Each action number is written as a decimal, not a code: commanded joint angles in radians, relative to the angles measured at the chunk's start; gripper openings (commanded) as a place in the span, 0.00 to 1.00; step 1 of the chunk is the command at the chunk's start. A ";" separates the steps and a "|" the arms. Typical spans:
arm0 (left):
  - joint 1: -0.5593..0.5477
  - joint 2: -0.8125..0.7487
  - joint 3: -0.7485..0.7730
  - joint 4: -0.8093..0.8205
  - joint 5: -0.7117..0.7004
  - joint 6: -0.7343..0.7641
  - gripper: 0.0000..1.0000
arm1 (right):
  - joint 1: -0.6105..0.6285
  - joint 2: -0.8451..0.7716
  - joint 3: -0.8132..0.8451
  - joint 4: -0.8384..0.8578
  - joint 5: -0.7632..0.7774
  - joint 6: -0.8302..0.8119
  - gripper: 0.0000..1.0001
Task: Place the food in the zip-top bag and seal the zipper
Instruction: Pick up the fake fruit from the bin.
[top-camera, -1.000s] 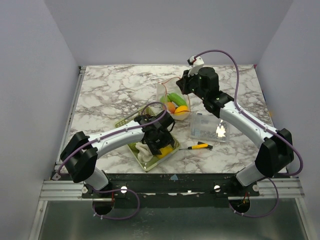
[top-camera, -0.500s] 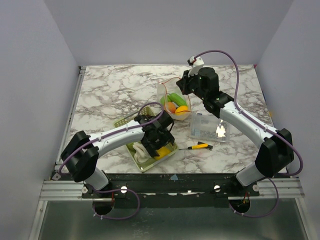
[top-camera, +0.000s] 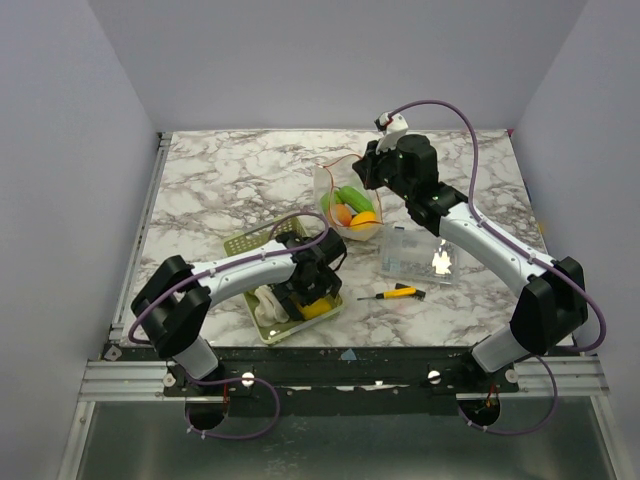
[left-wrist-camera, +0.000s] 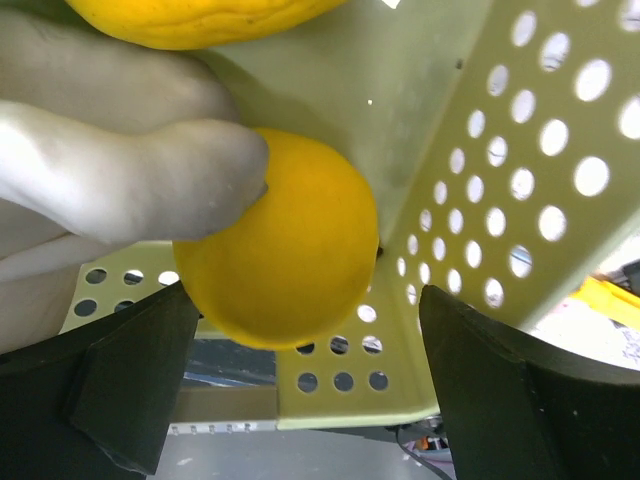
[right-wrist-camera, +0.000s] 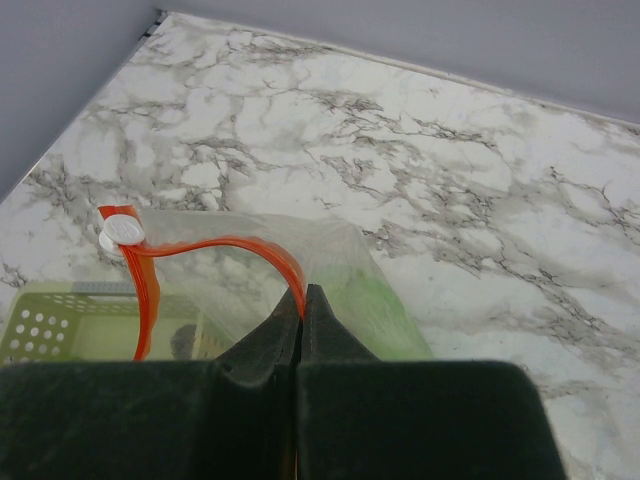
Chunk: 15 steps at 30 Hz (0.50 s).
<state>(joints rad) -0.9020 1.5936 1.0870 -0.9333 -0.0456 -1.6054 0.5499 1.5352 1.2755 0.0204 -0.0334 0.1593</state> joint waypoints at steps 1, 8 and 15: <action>0.019 0.059 -0.037 0.031 -0.017 0.002 0.91 | -0.003 -0.009 -0.004 0.027 -0.008 0.008 0.01; 0.023 0.058 -0.024 0.039 -0.022 0.016 0.64 | -0.003 -0.011 -0.007 0.025 0.001 0.003 0.01; 0.012 0.005 0.007 0.010 -0.055 0.043 0.42 | -0.002 0.003 -0.004 0.027 0.002 0.002 0.01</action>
<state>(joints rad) -0.8841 1.6398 1.0786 -0.9043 -0.0566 -1.5791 0.5499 1.5352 1.2739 0.0208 -0.0334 0.1593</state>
